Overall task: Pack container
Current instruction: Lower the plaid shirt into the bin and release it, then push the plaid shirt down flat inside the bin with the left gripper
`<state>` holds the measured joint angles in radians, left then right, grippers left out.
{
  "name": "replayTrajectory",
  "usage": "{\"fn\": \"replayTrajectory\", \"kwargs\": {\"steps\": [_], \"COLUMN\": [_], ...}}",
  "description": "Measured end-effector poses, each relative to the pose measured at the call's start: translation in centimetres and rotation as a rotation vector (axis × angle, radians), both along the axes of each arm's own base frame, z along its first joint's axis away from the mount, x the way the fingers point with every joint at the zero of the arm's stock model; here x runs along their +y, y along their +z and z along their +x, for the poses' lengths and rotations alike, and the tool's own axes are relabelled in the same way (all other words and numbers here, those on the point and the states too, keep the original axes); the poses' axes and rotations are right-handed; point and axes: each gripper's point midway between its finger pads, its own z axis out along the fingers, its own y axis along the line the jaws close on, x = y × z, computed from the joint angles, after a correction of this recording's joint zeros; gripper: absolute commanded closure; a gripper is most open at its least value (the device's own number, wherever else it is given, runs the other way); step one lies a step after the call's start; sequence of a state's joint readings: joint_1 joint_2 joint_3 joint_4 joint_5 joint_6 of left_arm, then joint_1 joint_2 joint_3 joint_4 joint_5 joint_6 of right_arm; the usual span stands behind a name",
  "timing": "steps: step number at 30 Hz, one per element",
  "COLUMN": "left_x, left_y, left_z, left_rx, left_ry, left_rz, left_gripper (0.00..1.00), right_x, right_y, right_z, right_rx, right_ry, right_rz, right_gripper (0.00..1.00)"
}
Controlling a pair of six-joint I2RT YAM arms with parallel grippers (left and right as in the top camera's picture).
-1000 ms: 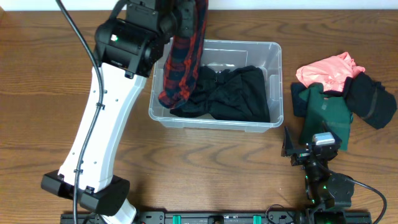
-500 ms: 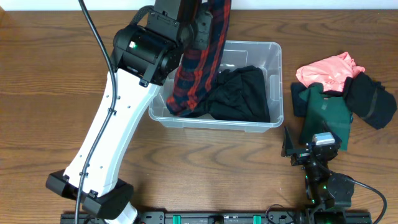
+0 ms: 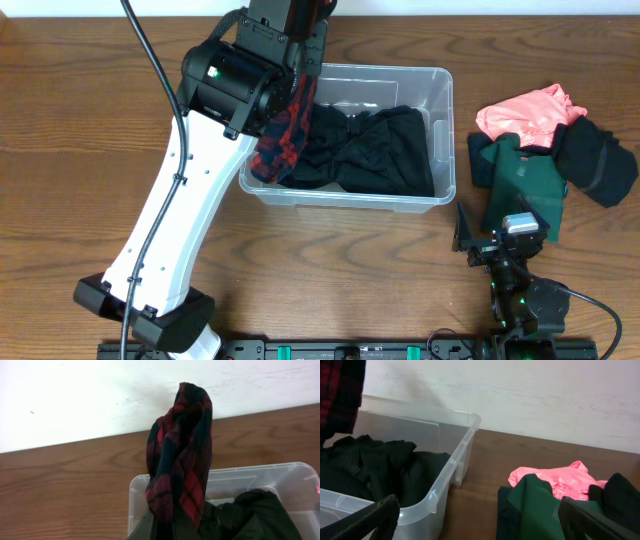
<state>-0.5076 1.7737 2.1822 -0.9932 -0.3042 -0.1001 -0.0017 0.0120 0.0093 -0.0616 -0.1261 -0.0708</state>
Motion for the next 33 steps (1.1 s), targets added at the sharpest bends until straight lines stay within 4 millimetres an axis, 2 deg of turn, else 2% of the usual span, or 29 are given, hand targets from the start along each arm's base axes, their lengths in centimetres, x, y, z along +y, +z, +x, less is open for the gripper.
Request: {"fn": "replayTrajectory", "kwargs": {"steps": [11, 14, 20, 26, 33], "left_x": [0.3, -1.1, -5.7, -9.6, -9.7], "left_y": [-1.0, -1.2, -1.1, -1.0, -0.9], "left_z": [-0.9, -1.6, -3.7, -6.0, -6.0], "left_rx": [0.044, 0.056, 0.056, 0.053, 0.049], "left_ry": [0.005, -0.035, -0.161, -0.268, -0.270], "left_rz": [0.040, 0.035, 0.023, 0.016, 0.014], "left_gripper": [0.93, 0.79, 0.60, 0.58, 0.58], "right_x": [0.0, 0.0, 0.0, 0.0, 0.0], "right_y": [0.0, 0.0, 0.0, 0.0, 0.0], "right_z": [0.0, 0.0, 0.0, 0.0, 0.0], "right_rx": [0.000, 0.000, 0.000, 0.000, 0.000], "right_ry": [0.000, 0.000, 0.000, 0.000, 0.000], "right_rz": [0.000, 0.000, 0.000, 0.000, 0.000], "right_gripper": [0.01, 0.01, 0.01, 0.01, 0.01]}}
